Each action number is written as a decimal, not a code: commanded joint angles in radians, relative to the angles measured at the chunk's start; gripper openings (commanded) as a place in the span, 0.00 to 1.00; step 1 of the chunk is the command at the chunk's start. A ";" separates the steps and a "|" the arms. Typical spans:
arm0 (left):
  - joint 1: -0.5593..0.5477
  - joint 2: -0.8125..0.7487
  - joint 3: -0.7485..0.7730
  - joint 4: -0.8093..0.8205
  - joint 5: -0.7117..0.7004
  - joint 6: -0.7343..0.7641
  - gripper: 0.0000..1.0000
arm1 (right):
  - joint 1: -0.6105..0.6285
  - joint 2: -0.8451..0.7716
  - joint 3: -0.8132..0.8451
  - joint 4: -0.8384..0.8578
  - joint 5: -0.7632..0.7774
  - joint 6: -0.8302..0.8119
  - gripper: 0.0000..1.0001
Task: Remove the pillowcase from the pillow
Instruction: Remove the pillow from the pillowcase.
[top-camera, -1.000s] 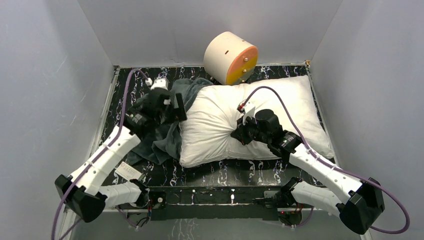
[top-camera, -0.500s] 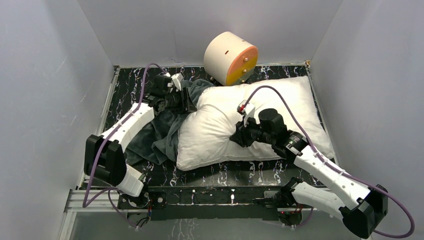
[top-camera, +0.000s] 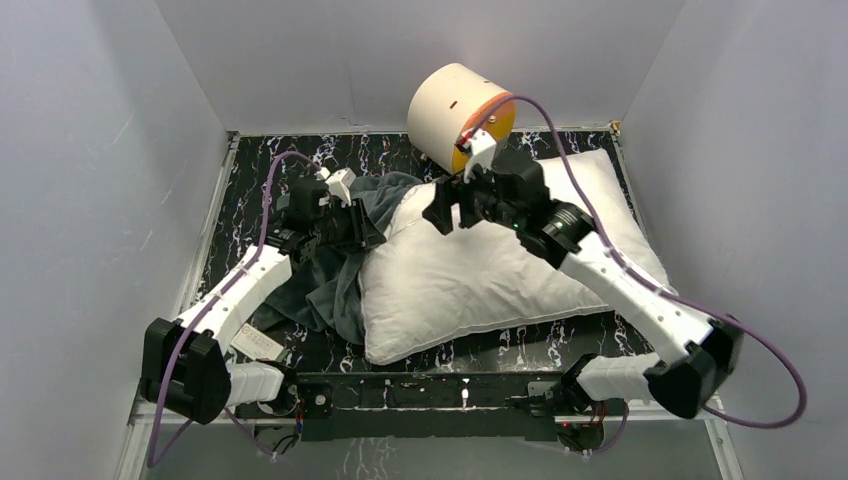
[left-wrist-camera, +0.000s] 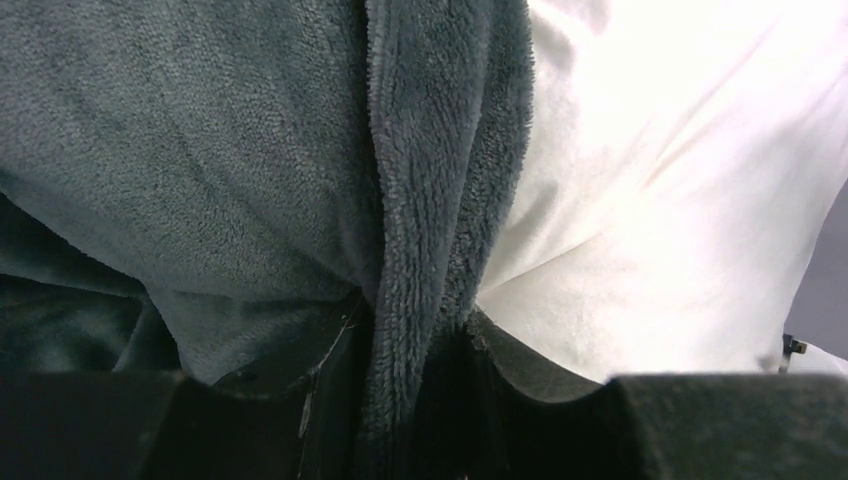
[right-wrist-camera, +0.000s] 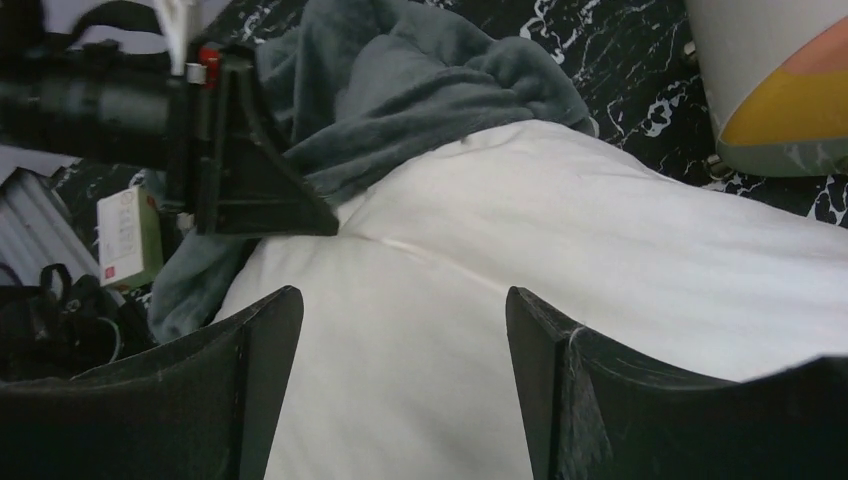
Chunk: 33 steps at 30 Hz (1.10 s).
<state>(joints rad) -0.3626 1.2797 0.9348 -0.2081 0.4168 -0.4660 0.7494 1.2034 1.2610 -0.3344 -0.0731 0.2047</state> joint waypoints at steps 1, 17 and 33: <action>-0.017 -0.055 -0.040 -0.042 0.048 0.000 0.33 | 0.005 0.195 0.069 -0.049 0.067 0.006 0.82; -0.008 0.182 0.436 -0.228 -0.218 0.096 0.98 | 0.005 0.177 -0.447 0.092 -0.046 0.041 0.28; 0.002 0.413 0.617 -0.437 -0.207 0.197 0.50 | 0.004 0.102 -0.502 0.124 0.063 0.134 0.29</action>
<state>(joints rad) -0.3679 1.7794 1.5421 -0.5770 0.3450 -0.2871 0.7467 1.2881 0.8238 0.0528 -0.0551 0.3019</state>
